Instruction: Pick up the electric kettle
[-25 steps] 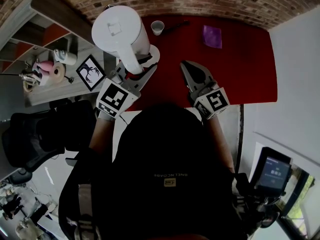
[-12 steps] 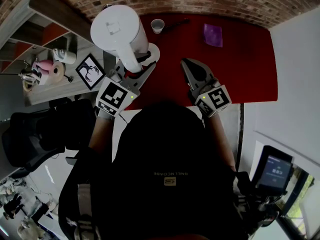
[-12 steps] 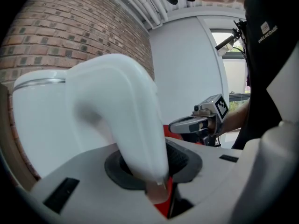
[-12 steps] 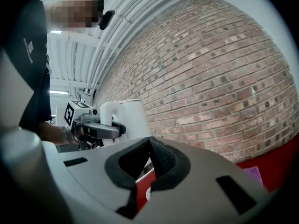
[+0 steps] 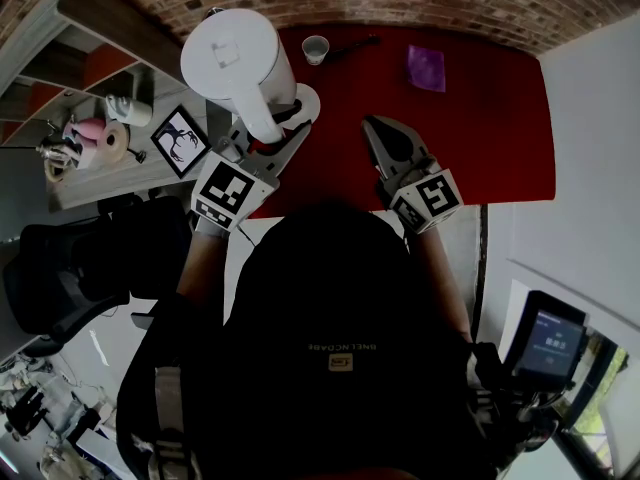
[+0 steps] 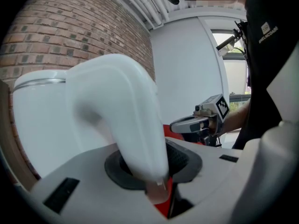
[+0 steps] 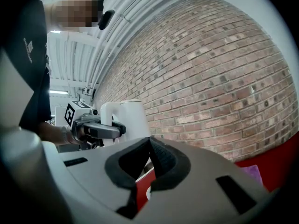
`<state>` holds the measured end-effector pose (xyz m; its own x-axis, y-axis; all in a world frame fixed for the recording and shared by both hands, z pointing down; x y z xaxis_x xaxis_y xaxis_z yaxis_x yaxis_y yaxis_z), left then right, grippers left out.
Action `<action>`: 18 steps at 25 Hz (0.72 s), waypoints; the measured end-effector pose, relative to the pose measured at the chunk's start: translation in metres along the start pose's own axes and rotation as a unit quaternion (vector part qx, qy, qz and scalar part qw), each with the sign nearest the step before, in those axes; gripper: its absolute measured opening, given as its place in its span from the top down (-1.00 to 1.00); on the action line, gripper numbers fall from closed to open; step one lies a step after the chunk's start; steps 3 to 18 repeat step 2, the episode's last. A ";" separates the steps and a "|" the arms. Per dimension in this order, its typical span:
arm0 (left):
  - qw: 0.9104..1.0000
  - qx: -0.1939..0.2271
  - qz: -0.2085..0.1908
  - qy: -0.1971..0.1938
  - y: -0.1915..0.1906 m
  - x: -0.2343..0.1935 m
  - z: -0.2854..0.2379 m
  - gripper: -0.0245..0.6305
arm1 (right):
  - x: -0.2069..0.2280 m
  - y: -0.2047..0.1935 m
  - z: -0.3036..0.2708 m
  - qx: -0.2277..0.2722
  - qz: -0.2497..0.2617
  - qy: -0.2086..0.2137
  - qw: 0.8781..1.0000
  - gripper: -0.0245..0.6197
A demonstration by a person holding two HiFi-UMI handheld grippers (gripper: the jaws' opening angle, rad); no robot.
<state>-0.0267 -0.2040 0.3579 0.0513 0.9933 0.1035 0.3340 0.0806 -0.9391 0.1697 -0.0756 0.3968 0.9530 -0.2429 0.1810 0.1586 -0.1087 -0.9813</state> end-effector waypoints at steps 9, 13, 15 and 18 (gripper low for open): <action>1.000 -0.001 -0.003 0.001 -0.001 -0.002 0.000 0.64 | 0.000 0.000 -0.001 0.000 -0.001 -0.001 1.000 0.92; 1.000 -0.001 -0.003 0.001 -0.001 -0.002 0.000 0.64 | 0.000 0.000 -0.001 0.000 -0.001 -0.001 1.000 0.92; 1.000 -0.001 -0.003 0.001 -0.001 -0.002 0.000 0.64 | 0.000 0.000 -0.001 0.000 -0.001 -0.001 1.000 0.92; 1.000 -0.001 -0.003 0.001 -0.001 -0.002 0.000 0.64 | 0.000 0.000 -0.001 0.000 -0.001 -0.001 1.000 0.92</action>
Point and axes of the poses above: the fingertips, and each gripper's own axes: z backward along the fingers, x to its right, y out of its top, the point moved 10 cm from there along z, backward along the fingers, and after that the axes turned 2 degrees about -x, right-handed, at the moved point
